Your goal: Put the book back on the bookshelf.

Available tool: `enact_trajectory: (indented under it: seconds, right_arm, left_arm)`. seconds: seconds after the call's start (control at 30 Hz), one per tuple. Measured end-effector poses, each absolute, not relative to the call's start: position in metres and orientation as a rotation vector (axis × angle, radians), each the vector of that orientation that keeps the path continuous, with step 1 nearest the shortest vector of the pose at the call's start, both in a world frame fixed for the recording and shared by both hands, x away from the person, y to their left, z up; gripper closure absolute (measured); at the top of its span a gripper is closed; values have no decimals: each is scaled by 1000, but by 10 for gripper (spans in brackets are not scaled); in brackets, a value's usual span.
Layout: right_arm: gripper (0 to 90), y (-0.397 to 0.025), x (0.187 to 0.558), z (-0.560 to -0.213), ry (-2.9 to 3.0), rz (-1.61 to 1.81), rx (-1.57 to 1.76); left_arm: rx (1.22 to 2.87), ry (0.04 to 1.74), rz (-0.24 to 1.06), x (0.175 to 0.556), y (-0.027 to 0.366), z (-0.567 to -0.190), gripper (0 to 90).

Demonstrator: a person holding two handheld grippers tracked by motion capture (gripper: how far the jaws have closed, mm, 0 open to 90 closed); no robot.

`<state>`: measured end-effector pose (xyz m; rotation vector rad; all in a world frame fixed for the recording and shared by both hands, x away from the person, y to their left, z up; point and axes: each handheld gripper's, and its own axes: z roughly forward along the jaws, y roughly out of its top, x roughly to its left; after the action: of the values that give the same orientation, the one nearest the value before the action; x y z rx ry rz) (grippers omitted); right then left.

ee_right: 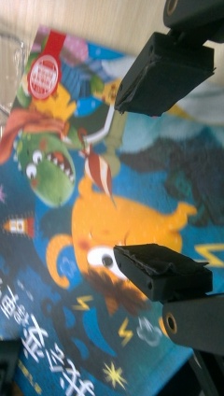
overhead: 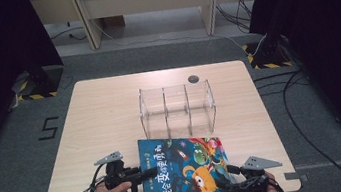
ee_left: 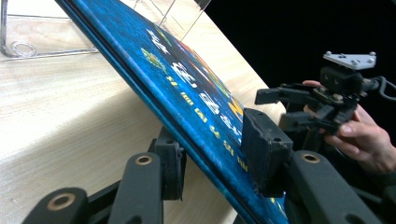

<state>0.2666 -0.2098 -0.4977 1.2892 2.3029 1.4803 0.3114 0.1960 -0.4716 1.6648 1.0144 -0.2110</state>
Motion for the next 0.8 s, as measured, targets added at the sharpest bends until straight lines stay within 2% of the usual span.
enact_trajectory:
  seconds: [0.8]
  right_arm:
    - [249, -151, 223, -493, 2413, 1471, 984]
  left_arm:
    - [1665, 1039, -195, 311, 194, -470, 594]
